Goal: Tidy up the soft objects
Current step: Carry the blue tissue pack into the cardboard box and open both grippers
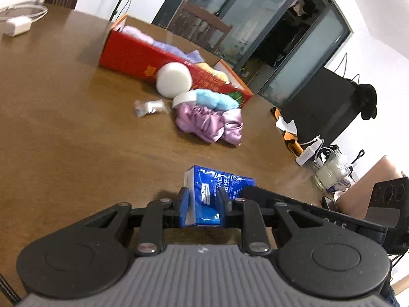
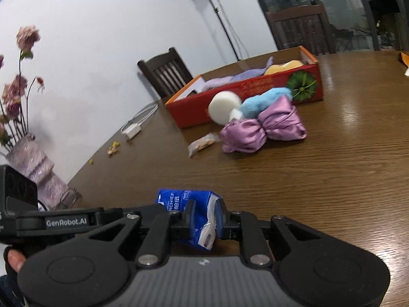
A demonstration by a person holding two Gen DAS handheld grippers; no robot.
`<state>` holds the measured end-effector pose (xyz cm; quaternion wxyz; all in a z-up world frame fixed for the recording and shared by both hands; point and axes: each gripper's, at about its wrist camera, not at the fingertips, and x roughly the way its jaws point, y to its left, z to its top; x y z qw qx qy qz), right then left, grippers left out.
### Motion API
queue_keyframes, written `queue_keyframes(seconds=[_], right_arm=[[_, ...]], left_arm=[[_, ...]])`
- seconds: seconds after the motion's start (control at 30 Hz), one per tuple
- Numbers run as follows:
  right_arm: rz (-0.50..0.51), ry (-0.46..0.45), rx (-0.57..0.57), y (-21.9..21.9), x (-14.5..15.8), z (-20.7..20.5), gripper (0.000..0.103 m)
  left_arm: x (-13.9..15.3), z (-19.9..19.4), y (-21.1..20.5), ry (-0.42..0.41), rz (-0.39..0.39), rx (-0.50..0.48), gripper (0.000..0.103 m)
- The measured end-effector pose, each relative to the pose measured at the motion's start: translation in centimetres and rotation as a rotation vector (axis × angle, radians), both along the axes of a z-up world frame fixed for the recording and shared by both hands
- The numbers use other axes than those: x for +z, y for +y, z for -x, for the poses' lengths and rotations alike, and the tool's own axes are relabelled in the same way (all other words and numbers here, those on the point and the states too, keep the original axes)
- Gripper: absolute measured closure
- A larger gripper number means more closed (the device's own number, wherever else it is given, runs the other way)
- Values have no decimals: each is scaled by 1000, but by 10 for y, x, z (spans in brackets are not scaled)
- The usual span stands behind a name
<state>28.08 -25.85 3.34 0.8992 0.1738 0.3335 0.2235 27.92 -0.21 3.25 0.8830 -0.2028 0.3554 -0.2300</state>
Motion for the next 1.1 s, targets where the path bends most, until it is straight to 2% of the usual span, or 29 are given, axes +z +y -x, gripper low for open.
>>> queue_keyframes(seconds=[0.13, 0.27, 0.37, 0.43, 0.5, 0.57, 0.7, 0.8, 0.9, 0.97, 1.03, 1.1], right_arm=[[-25, -45, -25, -12, 13, -15, 87], [-18, -183, -18, -19, 57, -56, 87], [-29, -222, -38, -28, 81, -111, 87], [-40, -179, -54, -35, 85, -159, 87], [-44, -101, -73, -39, 81, -209, 87], [4, -49, -86, -37, 74, -243, 87], [47, 109, -87, -39, 50, -303, 87], [103, 191, -88, -37, 36, -318, 86], [177, 236, -62, -28, 26, -323, 84], [240, 239, -43, -19, 20, -322, 85], [298, 226, -46, -11, 17, -319, 91], [350, 204, -48, -6, 19, -319, 87]], left_arm=[[25, -20, -3, -99, 19, -10, 81], [67, -72, -10, -237, 31, -12, 81], [87, -133, -21, -223, 39, -12, 81], [92, -175, -33, -223, 1, -9, 81], [87, -219, -45, -161, -34, -9, 81], [75, -254, -54, -86, -62, -8, 81], [47, -289, -65, 19, -95, -26, 80], [32, -293, -72, 53, -117, -54, 78], [28, -289, -79, 21, -170, -79, 71], [28, -288, -83, 12, -191, -93, 70], [26, -289, -86, 13, -208, -103, 70], [28, -290, -84, 9, -214, -118, 69]])
